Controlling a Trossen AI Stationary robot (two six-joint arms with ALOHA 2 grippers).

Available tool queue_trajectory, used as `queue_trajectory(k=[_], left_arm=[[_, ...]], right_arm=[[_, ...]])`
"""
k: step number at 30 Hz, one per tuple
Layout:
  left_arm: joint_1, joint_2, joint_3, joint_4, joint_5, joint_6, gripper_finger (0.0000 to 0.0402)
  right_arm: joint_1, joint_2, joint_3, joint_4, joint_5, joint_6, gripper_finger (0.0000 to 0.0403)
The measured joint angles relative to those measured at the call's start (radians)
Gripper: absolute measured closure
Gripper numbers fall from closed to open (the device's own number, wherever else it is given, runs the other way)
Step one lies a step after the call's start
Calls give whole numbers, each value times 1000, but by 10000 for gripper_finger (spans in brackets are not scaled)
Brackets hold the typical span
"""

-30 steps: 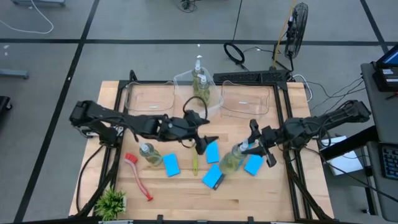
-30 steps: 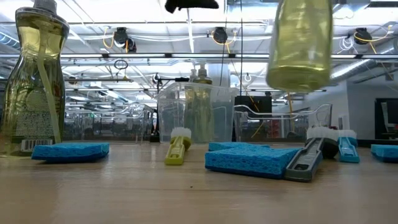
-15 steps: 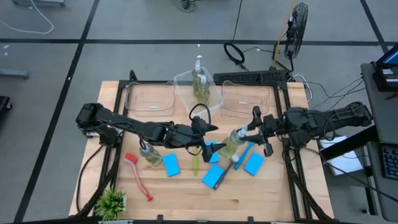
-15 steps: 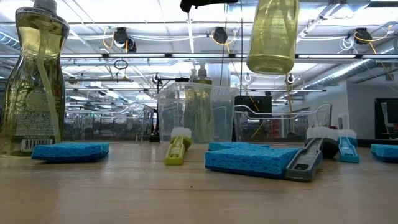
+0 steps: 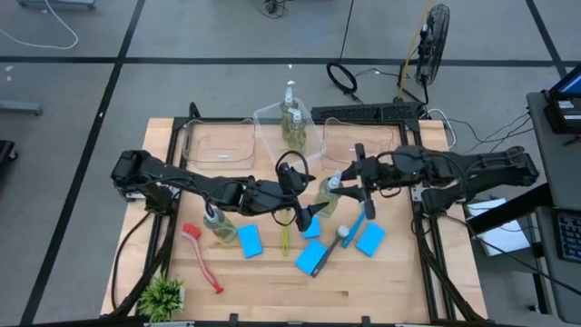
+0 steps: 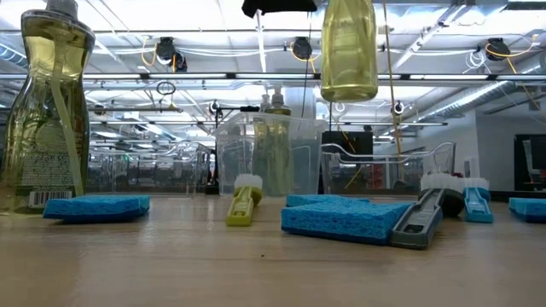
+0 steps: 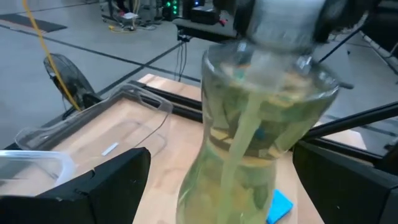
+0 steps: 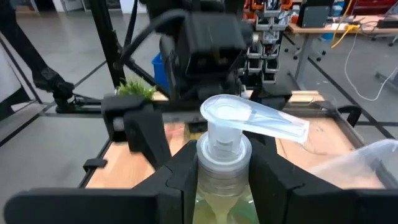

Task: Pick & Place Kitchen Sink Supplies
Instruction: Put the liquid dishwashing soap into the middle transparent bin

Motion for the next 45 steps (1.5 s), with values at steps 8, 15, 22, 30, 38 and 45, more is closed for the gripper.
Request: queue_trajectory(k=[8, 15, 22, 30, 38, 45], left_arm=[[24, 0, 0, -2, 56, 2, 9], [43, 0, 0, 3, 110, -26, 9], [45, 0, 0, 2, 112, -25, 46], [44, 0, 0, -1, 115, 31, 221], [43, -1, 0, -2, 6, 100, 226], [57, -45, -3, 0, -357, 191, 209]], right_arm=[[0, 71, 28, 38, 3, 13, 300], [0, 108, 28, 118, -2, 26, 300], [0, 115, 28, 140, 3, 27, 300], [-2, 115, 28, 142, 9, 63, 299], [-2, 100, 28, 111, 23, 31, 284], [7, 30, 32, 11, 76, 16, 275]])
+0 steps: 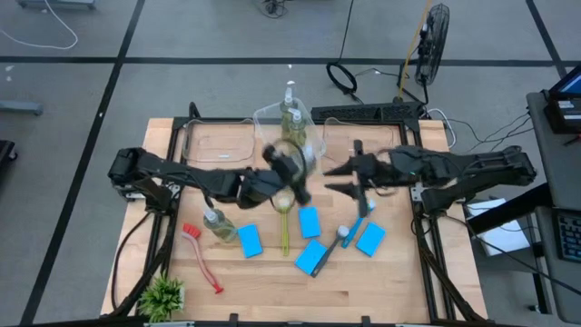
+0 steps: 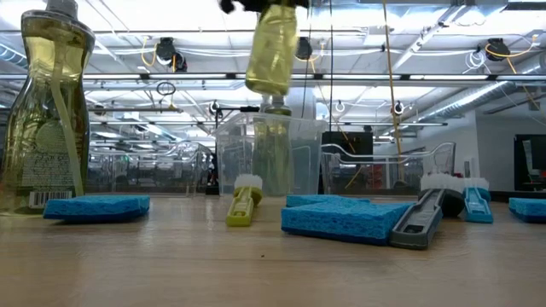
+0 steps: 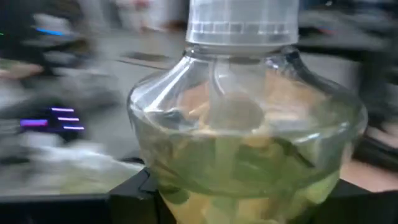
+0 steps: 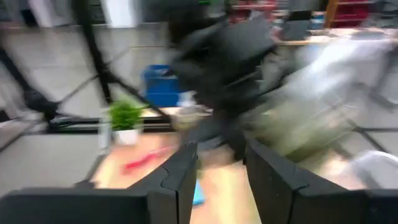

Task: Pick & Place Kitchen Sink Supplies
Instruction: Put the liquid dishwashing soap into the middle transparent bin

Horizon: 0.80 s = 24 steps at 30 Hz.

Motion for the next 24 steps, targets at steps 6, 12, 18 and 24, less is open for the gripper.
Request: queue_trajectory(k=[6, 12, 18, 24], left_arm=[[40, -38, 2, 29, -186, 106, 213], [169, -56, 3, 190, -280, 173, 208], [324, -54, 3, 182, -210, 5, 214], [415, 7, 3, 178, -153, -38, 214]], right_arm=[[-5, -75, -3, -95, 45, -2, 246], [-6, -136, -3, -150, 108, -2, 220], [-4, -164, -4, -150, 103, -23, 211], [-4, -154, -5, -151, 104, -49, 211]])
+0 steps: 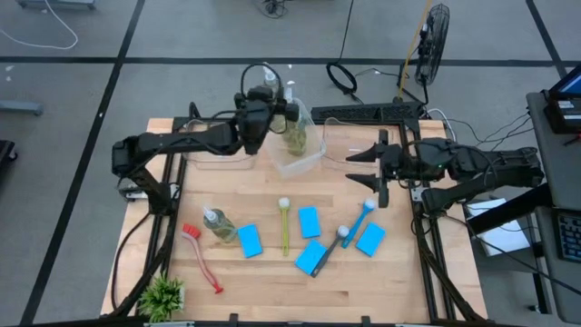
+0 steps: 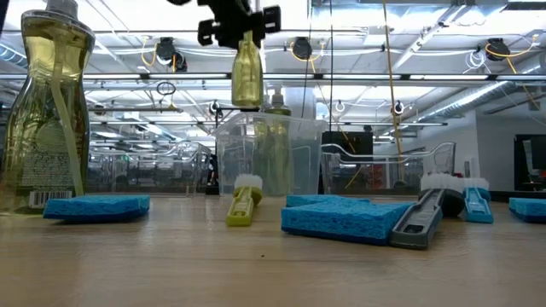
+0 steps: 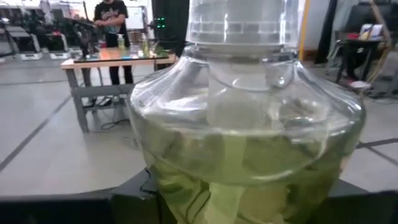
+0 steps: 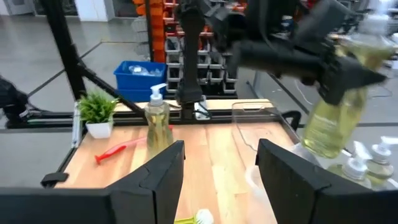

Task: Pick & Place Kitchen Sink Supplies
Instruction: Put the liquid dishwashing soap into the middle transparent bin

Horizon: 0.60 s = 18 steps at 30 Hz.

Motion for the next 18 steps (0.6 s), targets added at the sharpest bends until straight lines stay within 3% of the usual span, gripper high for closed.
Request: queue_trajectory(k=[9, 18], left_arm=[[40, 114, 0, 6, -93, -21, 208], [75, 200, 0, 2, -87, -111, 197]], right_arm=[[-1, 9, 0, -1, 2, -20, 211], [-1, 10, 0, -1, 5, -19, 211]])
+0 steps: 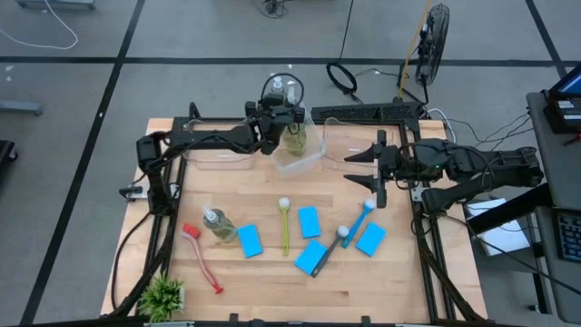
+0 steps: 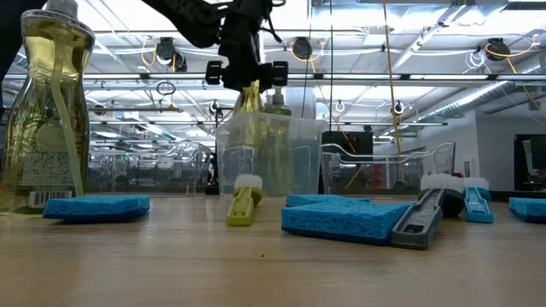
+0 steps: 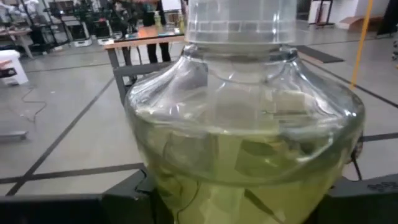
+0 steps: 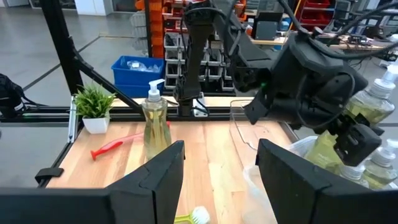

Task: Pick & Place Kitchen Sink Supplies
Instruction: Put the liquid dishwashing soap into the middle transparent bin

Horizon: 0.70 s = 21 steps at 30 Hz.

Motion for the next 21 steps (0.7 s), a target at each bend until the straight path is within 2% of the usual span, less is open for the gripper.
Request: queue_trajectory(k=[9, 16, 21], left_arm=[[13, 1, 0, -32, -64, -40, 205], [12, 1, 0, -152, -59, -140, 164], [12, 0, 0, -180, -77, -171, 134]], right_arm=[[0, 0, 0, 1, 1, 0, 211], [0, 0, 0, 1, 1, -1, 211], [0, 0, 0, 2, 1, 0, 211]])
